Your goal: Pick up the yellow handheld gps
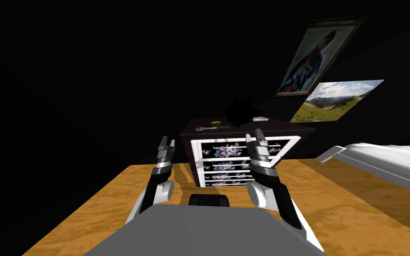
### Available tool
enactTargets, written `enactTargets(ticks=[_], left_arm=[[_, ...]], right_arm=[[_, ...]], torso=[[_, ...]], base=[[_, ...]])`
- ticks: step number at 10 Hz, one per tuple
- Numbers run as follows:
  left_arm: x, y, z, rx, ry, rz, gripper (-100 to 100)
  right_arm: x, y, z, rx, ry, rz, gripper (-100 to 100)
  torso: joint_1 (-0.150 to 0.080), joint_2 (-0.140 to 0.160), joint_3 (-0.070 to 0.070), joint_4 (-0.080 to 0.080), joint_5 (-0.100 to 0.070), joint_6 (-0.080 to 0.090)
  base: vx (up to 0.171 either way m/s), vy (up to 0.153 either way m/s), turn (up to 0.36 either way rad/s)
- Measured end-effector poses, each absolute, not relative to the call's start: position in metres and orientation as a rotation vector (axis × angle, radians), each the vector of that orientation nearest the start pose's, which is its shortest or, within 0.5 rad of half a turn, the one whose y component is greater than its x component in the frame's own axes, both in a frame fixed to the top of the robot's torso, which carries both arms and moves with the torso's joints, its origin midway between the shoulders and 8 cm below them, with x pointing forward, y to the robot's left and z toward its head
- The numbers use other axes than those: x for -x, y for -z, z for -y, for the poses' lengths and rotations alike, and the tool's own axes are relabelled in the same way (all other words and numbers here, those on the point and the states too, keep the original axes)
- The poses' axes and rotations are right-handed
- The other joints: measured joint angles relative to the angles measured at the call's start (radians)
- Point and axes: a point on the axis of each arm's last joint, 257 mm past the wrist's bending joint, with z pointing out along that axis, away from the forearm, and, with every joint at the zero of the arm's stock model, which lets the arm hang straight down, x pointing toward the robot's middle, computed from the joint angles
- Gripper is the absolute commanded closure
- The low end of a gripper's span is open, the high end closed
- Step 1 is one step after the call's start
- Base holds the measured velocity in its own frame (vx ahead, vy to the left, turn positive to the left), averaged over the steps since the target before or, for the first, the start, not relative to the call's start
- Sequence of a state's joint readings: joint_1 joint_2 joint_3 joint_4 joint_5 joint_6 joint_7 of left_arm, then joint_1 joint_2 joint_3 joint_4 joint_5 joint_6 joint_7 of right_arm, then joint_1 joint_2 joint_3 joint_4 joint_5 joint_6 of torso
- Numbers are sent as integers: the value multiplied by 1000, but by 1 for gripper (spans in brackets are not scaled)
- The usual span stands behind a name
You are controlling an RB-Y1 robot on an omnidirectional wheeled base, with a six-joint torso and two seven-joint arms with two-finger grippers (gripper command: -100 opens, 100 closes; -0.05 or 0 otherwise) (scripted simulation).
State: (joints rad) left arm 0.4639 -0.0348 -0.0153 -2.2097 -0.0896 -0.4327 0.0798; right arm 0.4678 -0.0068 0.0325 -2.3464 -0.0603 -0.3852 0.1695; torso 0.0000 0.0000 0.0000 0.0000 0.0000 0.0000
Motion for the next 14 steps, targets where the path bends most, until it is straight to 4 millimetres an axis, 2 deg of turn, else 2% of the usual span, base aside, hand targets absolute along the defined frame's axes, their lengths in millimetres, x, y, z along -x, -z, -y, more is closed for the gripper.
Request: enactTargets(ticks=[4, 8, 14], left_arm=[[-373, 9, -268, 748, 1323, -686, 0], [-373, 9, -268, 748, 1322, -686, 0], [-373, 9, -268, 748, 1322, -686, 0]], right_arm=[[-342, -31, 253, -535, -1195, -743, -100], [-331, -12, 237, -434, -1168, -835, -100], [-312, 27, 215, -299, -1148, -979, -100]], torso=[[6, 7, 4, 1, 1, 0], [2, 4, 2, 1, 0, 0], [2, 4, 2, 1, 0, 0]], base=[[-93, 85, -13], [-59, 38, 0], [-61, 33, 5]])
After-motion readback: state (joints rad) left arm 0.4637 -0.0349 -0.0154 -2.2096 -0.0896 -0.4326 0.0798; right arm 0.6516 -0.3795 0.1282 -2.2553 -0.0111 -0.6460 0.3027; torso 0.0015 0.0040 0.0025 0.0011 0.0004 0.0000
